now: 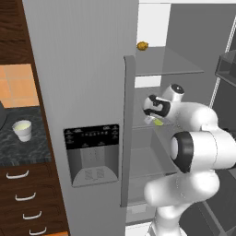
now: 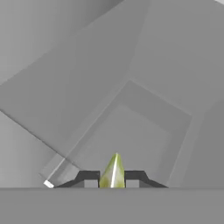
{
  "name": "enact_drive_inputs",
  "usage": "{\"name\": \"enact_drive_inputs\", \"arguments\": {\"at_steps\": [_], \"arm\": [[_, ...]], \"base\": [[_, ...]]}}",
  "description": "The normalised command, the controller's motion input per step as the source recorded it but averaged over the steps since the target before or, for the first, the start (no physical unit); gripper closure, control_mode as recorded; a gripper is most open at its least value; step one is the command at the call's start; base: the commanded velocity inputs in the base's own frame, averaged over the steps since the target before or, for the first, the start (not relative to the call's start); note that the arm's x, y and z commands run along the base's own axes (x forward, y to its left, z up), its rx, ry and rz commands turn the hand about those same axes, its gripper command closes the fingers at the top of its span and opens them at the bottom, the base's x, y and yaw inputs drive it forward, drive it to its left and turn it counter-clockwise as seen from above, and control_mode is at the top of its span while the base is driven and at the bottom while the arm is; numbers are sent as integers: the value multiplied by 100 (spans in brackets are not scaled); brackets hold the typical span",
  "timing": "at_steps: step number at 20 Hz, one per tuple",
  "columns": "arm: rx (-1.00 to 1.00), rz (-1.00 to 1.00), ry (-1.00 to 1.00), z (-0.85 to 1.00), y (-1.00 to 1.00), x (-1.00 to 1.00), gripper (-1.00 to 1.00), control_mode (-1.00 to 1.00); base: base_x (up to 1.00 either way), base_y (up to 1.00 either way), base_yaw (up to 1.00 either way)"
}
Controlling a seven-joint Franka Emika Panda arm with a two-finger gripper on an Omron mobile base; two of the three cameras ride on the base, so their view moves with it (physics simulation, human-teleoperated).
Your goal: Grab a lemon wedge from the fridge and one ice cube from the ice bowl, and put them in the glass of lemonade.
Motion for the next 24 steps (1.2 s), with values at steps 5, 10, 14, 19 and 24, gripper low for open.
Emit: {"name": "enact_drive_inputs", "arguments": {"at_steps": [5, 10, 14, 19, 24], "arm": [[0, -2, 4, 95, 15, -66, 100, -100], [0, -5, 8, 68, 25, -89, 100, -100], [-2, -7, 0, 28, 44, -100, 100, -100], [-1, -1, -1, 18, 33, -91, 100, -100], [0, 0, -5, 3, 1, -28, 100, -100]], "base": [[0, 0, 0], [0, 0, 0], [0, 0, 0], [0, 0, 0], [0, 0, 0]]}}
